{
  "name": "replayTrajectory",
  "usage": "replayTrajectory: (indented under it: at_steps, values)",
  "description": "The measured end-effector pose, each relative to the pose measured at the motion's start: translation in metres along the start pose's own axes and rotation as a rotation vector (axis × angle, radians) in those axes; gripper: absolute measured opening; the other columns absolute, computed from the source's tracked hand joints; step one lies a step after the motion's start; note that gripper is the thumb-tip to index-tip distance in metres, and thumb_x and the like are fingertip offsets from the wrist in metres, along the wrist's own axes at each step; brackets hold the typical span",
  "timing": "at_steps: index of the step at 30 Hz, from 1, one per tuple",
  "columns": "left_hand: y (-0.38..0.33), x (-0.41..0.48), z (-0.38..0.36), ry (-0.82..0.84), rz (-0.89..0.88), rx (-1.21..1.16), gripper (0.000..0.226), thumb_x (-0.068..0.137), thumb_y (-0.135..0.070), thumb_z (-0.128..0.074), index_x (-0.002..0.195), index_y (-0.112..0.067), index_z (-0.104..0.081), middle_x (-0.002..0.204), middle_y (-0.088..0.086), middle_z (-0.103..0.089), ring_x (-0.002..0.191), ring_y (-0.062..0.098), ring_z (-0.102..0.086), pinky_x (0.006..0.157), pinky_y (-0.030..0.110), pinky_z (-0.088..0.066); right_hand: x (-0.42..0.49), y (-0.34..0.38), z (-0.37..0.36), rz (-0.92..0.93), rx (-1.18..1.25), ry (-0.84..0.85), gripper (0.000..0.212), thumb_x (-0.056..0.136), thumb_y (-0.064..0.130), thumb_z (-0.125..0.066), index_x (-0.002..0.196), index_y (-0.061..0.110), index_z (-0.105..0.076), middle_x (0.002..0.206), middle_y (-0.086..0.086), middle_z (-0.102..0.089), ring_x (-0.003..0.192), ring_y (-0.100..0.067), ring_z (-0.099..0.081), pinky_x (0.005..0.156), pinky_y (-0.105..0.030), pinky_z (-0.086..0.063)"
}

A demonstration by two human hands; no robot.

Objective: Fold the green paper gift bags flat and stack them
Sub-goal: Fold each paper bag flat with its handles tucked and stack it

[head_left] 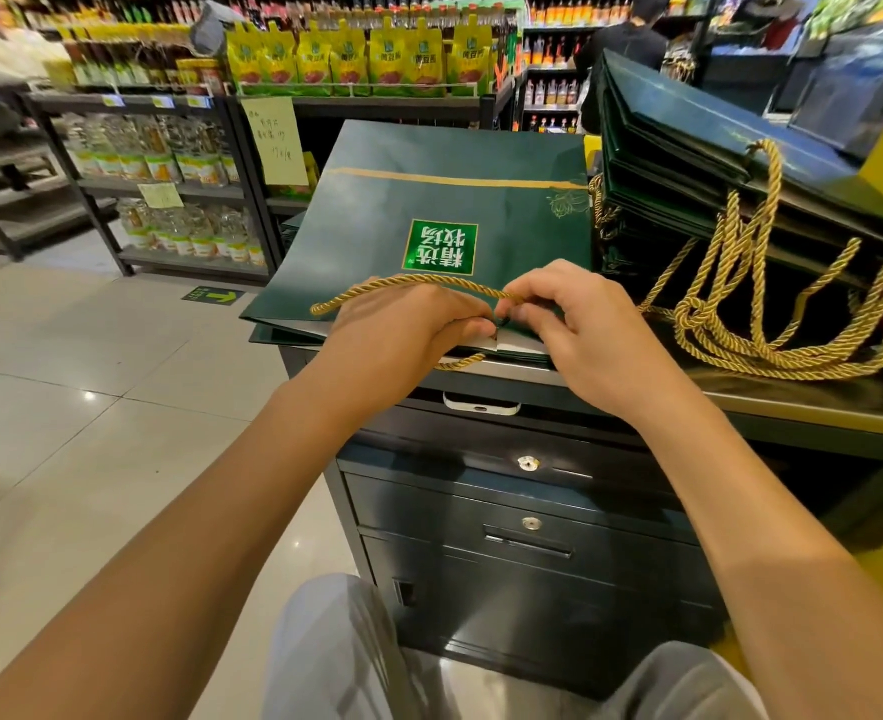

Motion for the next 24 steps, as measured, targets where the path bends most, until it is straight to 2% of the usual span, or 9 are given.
replayTrajectory:
  at_steps: [3, 5, 9, 12, 16, 18, 20, 22, 24]
  values:
    - [0.000, 0.006, -0.001, 0.044, 0.017, 0.030, 0.040, 0.105, -0.047, -0.042, 0.134, -0.030, -0.064, 0.123, 0.000, -0.068, 0.113, 0.021, -0.061, 0.091, 0.032, -0.046, 0.001, 0.000, 0.000, 0.010, 0.004, 0.024, 0.020, 0.100, 0.013, -0.059, 0.107, 0.022, -0.074, 0.097, 0.006, -0.061, 0.092, -0.011, -0.056, 0.087, -0.038, -0.049]
    - [-0.001, 0.005, 0.000, 0.004, 0.000, -0.023, 0.038, 0.106, -0.042, -0.044, 0.134, -0.028, -0.065, 0.122, -0.001, -0.069, 0.115, 0.022, -0.061, 0.089, 0.029, -0.041, 0.002, -0.002, 0.001, -0.011, 0.052, 0.010, 0.019, 0.099, 0.013, -0.061, 0.106, 0.022, -0.076, 0.097, 0.008, -0.065, 0.092, -0.009, -0.059, 0.088, -0.037, -0.051]
    - [0.001, -0.006, 0.003, -0.179, -0.043, -0.132, 0.031, 0.105, -0.032, -0.047, 0.116, -0.023, -0.074, 0.100, -0.001, -0.074, 0.096, 0.021, -0.064, 0.078, 0.027, -0.034, 0.000, -0.008, 0.005, -0.074, 0.208, -0.059, 0.023, 0.094, 0.012, -0.069, 0.114, 0.024, -0.074, 0.095, 0.008, -0.072, 0.090, -0.009, -0.067, 0.087, -0.035, -0.057]
    - [0.001, -0.004, 0.002, -0.193, -0.041, -0.100, 0.032, 0.105, -0.033, -0.045, 0.113, -0.022, -0.074, 0.077, -0.018, -0.060, 0.083, 0.014, -0.055, 0.077, 0.029, -0.032, 0.000, -0.011, 0.005, -0.114, 0.297, -0.065, 0.025, 0.092, 0.012, -0.072, 0.115, 0.021, -0.071, 0.090, 0.006, -0.075, 0.089, -0.007, -0.070, 0.087, -0.026, -0.055]
    - [-0.001, -0.003, 0.002, -0.198, -0.070, -0.088, 0.036, 0.105, -0.036, -0.041, 0.120, -0.024, -0.072, 0.102, -0.004, -0.073, 0.099, 0.019, -0.062, 0.080, 0.027, -0.029, 0.004, -0.017, 0.007, -0.200, 0.385, -0.100, 0.011, 0.088, 0.016, -0.078, 0.099, 0.015, -0.077, 0.079, 0.006, -0.075, 0.076, -0.005, -0.068, 0.076, -0.016, -0.052]
    - [0.002, -0.003, -0.001, -0.194, -0.057, -0.095, 0.037, 0.106, -0.038, -0.039, 0.122, -0.026, -0.071, 0.106, -0.005, -0.072, 0.102, 0.019, -0.061, 0.083, 0.029, -0.033, 0.006, -0.014, 0.003, -0.196, 0.334, -0.083, 0.007, 0.091, 0.020, -0.075, 0.095, 0.018, -0.080, 0.075, 0.011, -0.072, 0.070, -0.001, -0.063, 0.068, -0.014, -0.048]
    - [0.002, -0.002, -0.003, -0.189, -0.053, -0.107, 0.038, 0.106, -0.039, -0.039, 0.122, -0.027, -0.070, 0.098, -0.011, -0.070, 0.099, 0.019, -0.061, 0.086, 0.035, -0.039, 0.007, -0.011, 0.000, -0.182, 0.281, -0.041, 0.011, 0.095, 0.025, -0.070, 0.095, 0.022, -0.081, 0.073, 0.013, -0.070, 0.068, 0.001, -0.059, 0.065, -0.018, -0.046]
    - [0.001, -0.001, -0.003, -0.205, -0.050, -0.100, 0.037, 0.105, -0.040, -0.039, 0.116, -0.023, -0.071, 0.079, -0.021, -0.058, 0.088, 0.019, -0.058, 0.081, 0.037, -0.039, 0.004, -0.012, 0.000, -0.175, 0.244, 0.025, 0.021, 0.100, 0.030, -0.062, 0.098, 0.021, -0.081, 0.079, 0.005, -0.072, 0.074, -0.010, -0.062, 0.068, -0.030, -0.048]
    - [0.002, 0.000, -0.001, -0.245, -0.059, -0.098, 0.040, 0.103, -0.040, -0.039, 0.113, -0.020, -0.072, 0.082, -0.013, -0.066, 0.087, 0.022, -0.062, 0.080, 0.039, -0.044, 0.000, -0.014, 0.005, -0.173, 0.279, 0.072, 0.027, 0.101, 0.030, -0.057, 0.097, 0.016, -0.079, 0.092, -0.008, -0.070, 0.084, -0.020, -0.063, 0.074, -0.034, -0.048]
Point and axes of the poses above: each hand's wrist, its own x-axis towards the middle knuckle, its own z-axis out of the back of the hand, y = z × x, the point moved 6 cm from there along x, towards the middle knuckle
